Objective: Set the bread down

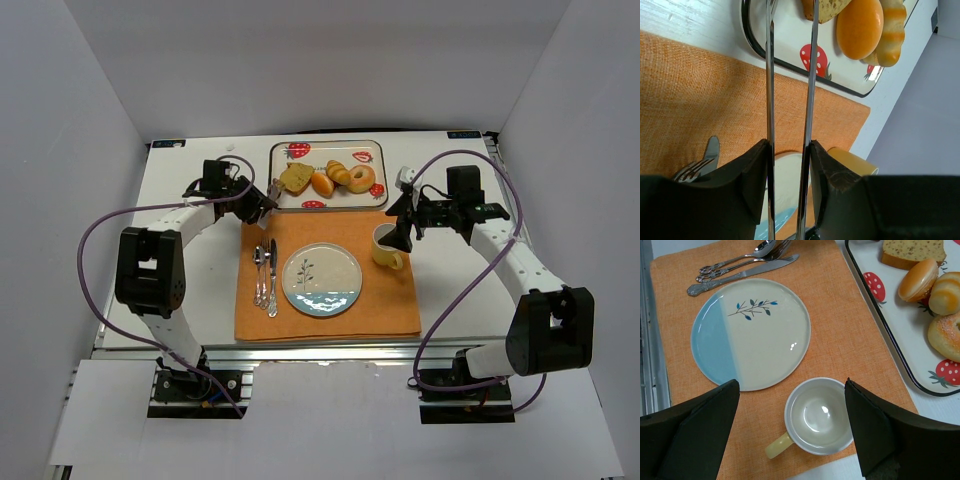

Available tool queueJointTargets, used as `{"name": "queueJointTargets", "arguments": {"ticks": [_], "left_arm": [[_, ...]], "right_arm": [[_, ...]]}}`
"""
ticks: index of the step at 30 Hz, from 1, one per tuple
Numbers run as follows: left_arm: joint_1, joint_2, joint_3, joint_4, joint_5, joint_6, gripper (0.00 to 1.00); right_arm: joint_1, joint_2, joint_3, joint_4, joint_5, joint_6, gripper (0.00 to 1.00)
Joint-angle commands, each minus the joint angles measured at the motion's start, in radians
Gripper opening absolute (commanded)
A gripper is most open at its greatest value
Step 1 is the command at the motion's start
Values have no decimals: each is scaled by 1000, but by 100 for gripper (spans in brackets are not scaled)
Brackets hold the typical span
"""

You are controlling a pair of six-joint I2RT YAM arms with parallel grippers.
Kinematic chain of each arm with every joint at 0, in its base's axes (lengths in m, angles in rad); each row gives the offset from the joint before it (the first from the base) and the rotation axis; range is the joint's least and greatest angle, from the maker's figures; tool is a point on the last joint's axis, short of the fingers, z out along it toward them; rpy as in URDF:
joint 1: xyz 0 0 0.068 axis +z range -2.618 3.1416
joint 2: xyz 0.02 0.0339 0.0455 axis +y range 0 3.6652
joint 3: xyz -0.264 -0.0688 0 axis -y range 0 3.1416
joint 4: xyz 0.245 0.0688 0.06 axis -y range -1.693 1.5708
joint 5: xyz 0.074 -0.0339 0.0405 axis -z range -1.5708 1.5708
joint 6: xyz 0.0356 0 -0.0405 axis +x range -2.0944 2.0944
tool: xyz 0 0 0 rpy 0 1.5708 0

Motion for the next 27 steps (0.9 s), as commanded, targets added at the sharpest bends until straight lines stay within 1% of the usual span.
{"name": "queueJointTargets", "arguments": {"ticks": [1,11,19,27], "left_arm": [[-4,-12,35,56,26,-25,47],[-6,-44,12,111,57,-81,46],[-5,-37,1,96,57,-70,46],[-4,11,12,54,74,-41,46]], "right_arm": [[-8,-29,-7,19,-26,-3,89],[-9,-30,-8,19,-32,-6,89],[-11,-32,-1,17,-36,-6,89],[-14,-33,1,17,-39,-6,89]]}}
